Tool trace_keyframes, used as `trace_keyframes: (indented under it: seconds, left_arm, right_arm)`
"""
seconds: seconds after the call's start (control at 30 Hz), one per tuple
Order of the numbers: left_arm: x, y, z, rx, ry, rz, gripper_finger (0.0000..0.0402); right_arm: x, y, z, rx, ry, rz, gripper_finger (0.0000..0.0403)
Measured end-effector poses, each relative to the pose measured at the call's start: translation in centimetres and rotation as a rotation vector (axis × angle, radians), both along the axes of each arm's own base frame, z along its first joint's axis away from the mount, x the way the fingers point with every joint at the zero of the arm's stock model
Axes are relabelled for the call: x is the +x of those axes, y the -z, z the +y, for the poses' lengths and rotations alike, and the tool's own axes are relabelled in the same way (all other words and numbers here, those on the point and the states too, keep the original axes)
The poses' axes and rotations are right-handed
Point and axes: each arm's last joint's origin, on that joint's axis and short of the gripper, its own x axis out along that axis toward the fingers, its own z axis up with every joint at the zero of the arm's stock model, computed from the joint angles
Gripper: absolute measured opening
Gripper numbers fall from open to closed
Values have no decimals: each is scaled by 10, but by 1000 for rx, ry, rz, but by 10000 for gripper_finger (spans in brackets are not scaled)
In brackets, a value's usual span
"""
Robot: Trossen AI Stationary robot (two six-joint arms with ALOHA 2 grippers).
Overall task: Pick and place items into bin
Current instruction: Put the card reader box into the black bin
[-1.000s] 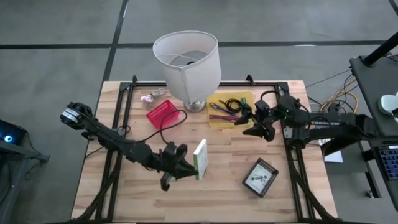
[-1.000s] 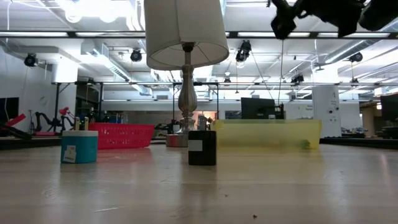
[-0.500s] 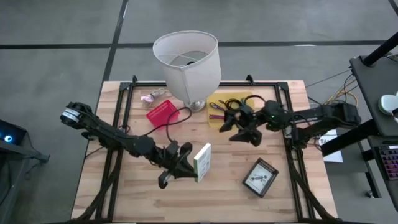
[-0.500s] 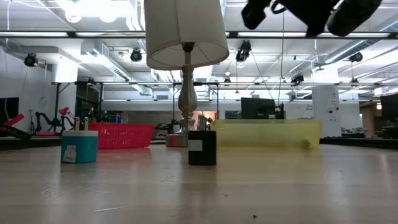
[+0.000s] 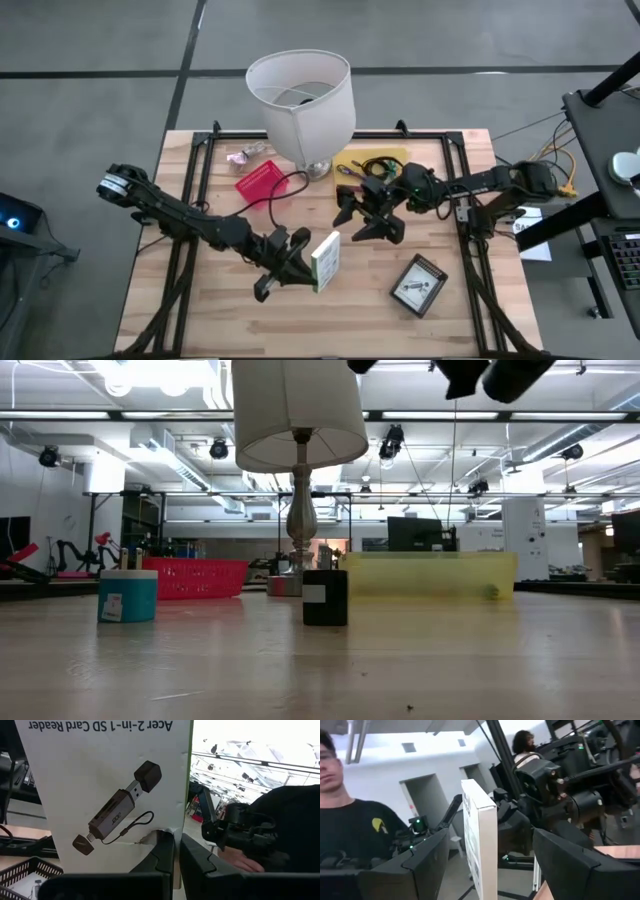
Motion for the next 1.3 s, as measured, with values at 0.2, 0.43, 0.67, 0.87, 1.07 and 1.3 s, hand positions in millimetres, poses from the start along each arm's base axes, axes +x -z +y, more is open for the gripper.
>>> trace_keyframes:
  seconds: [0.2, 0.43, 0.67, 0.87, 1.07, 1.3]
  left_arm:
    - [0, 0, 1, 0, -2, 0, 0]
    - [1, 0, 2, -1, -9, 1, 0]
    - [1, 0, 2, -1, -10, 2, 0]
    - [1, 0, 3, 0, -11, 2, 0]
    - [1, 0, 3, 0, -11, 2, 0]
    - [2, 0, 4, -6, -14, 9, 27]
  right_arm:
    - [16, -6, 5, -15, -35, -23, 270]
    - [32, -8, 14, -54, -97, -50, 264]
    - [35, -8, 14, -56, -98, 1, 211]
    - [33, -10, 16, -61, -99, -7, 134]
    - [33, -10, 17, -92, -101, -35, 41]
    - [32, -10, 17, -82, -137, -14, 29]
